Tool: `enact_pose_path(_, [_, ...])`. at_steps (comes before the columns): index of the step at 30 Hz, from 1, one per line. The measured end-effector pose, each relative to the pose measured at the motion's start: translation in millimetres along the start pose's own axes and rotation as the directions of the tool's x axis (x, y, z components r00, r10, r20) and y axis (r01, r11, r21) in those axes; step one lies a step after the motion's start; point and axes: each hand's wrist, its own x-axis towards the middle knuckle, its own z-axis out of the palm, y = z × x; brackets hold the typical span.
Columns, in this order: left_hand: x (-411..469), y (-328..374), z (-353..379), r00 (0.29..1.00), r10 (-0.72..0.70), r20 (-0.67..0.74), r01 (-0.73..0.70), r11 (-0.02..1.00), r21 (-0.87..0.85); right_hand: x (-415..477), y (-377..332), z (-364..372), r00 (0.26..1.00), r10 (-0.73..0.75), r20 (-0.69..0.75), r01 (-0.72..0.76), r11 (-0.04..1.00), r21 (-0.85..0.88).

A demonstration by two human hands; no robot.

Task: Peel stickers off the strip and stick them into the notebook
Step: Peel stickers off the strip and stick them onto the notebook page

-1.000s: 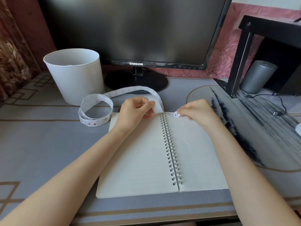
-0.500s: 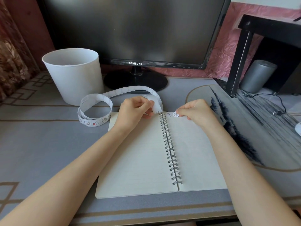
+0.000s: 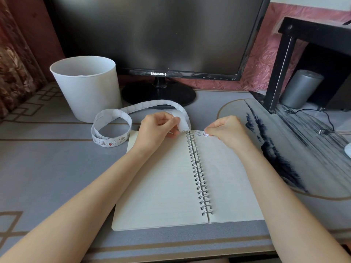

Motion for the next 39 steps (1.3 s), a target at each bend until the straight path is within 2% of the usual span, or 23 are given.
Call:
enact_pose_path(9, [0.1, -0.6, 0.3, 1.0, 0.001, 0.001, -0.001, 1.0, -0.002, 7.3, 6.7, 3.3, 1.0, -0.013, -0.01, 0.013, 0.999, -0.042])
enact_pose_path(17, [0.4, -2.1, -0.1, 1.0, 0.005, 0.007, -0.005, 1.0, 0.017, 9.4, 9.4, -2.9, 0.999, 0.014, 0.049, -0.016, 0.999, 0.029])
enact_pose_path(22, [0.0, -1.5, 0.7, 1.0, 0.01, 0.008, -0.01, 1.0, 0.012, 8.3, 9.5, -2.0, 0.999, -0.012, 0.032, 0.01, 0.998, 0.065])
enact_pose_path(33, [-0.5, -0.9, 0.3, 1.0, 0.008, 0.022, -0.008, 1.0, 0.008, 13.7, 12.3, 0.3, 0.999, -0.01, 0.043, 0.009, 1.0, 0.016])
enact_pose_path(39, [0.6, -0.2, -1.1, 1.0, 0.012, 0.016, -0.012, 1.0, -0.017, 14.3, -2.4, -8.0, 0.992, 0.017, 0.125, -0.002, 0.993, -0.12])
